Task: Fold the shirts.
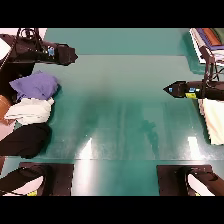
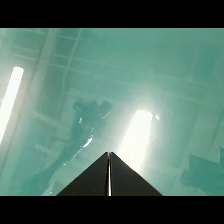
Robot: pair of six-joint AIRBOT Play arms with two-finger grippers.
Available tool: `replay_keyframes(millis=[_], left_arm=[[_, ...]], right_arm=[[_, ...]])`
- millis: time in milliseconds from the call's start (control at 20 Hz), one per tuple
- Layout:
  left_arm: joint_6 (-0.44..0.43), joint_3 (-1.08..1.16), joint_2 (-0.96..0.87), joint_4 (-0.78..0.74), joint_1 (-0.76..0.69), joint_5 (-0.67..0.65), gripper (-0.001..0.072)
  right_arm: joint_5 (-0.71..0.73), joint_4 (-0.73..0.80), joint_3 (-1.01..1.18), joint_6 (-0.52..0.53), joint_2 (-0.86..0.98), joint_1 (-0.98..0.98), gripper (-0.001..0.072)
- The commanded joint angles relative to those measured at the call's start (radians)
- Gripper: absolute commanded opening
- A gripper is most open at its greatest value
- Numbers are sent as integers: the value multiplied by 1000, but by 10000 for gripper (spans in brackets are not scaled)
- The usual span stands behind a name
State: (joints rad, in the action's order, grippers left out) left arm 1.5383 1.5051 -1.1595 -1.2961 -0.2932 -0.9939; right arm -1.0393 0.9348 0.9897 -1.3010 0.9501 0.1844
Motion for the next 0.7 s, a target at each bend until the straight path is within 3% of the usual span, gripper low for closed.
replay_keyframes(millis=[0,50,100,350,650], left_arm=[[-40,-1,-10,-283,1,18,116],[-2,-7,-24,-416,5,-2,408],[49,-20,-44,-502,23,-21,531],[140,-166,-162,-531,262,-13,529],[138,-228,-330,-371,456,77,529]], right_arm=[[0,-1,0,0,1,1,14],[0,-1,0,0,1,1,14],[1,-1,0,0,1,1,14],[1,-1,0,-1,1,1,14],[1,-1,0,-1,1,1,14]])
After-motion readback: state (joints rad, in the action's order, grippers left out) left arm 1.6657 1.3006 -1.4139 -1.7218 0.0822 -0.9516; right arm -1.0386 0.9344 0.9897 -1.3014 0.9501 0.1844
